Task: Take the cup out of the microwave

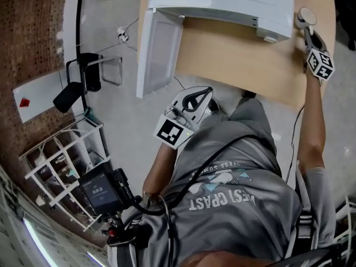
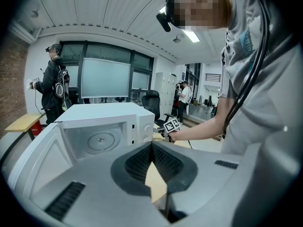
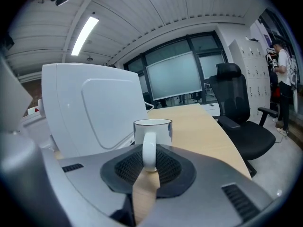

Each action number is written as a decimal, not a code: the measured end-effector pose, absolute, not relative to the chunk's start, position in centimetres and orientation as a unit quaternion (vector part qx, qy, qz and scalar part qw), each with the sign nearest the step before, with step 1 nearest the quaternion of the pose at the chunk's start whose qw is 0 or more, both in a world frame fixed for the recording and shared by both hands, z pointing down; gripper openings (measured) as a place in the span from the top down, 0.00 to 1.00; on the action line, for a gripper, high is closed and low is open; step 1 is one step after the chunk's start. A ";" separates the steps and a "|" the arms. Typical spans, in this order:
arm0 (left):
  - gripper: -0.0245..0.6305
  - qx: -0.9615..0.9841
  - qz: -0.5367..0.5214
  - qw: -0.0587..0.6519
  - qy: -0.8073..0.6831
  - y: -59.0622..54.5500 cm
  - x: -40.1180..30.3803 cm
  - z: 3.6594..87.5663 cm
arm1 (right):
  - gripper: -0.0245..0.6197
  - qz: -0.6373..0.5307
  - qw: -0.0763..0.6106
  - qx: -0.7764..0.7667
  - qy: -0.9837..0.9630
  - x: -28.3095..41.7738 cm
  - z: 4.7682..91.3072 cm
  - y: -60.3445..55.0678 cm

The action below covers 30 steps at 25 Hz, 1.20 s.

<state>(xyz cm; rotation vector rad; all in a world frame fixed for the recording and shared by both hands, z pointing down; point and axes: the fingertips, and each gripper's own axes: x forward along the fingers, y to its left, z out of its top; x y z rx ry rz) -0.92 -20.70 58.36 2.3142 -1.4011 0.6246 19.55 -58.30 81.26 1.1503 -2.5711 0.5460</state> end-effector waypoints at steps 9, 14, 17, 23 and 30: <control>0.90 0.824 0.178 0.167 -0.511 -17.1 -2.7 53.0 | 0.85 0.161 0.173 0.388 -0.891 16.9 77.9 -52.5; 0.90 0.820 0.157 0.179 -0.520 -16.3 -2.6 51.7 | 0.85 0.159 0.201 0.372 -0.892 16.8 78.1 -51.0; 0.90 0.821 0.158 0.171 -0.522 -15.8 -2.9 51.2 | 0.85 0.163 0.207 0.370 -0.891 16.8 78.2 -50.9; 0.90 0.829 0.159 0.133 -0.519 -14.2 -3.3 48.8 | 0.85 0.162 0.217 0.389 -0.881 17.7 76.5 -50.0; 0.90 0.825 0.093 0.120 -0.544 -11.3 -4.0 44.5 | 0.79 0.163 0.221 0.416 -0.867 19.8 73.3 -47.5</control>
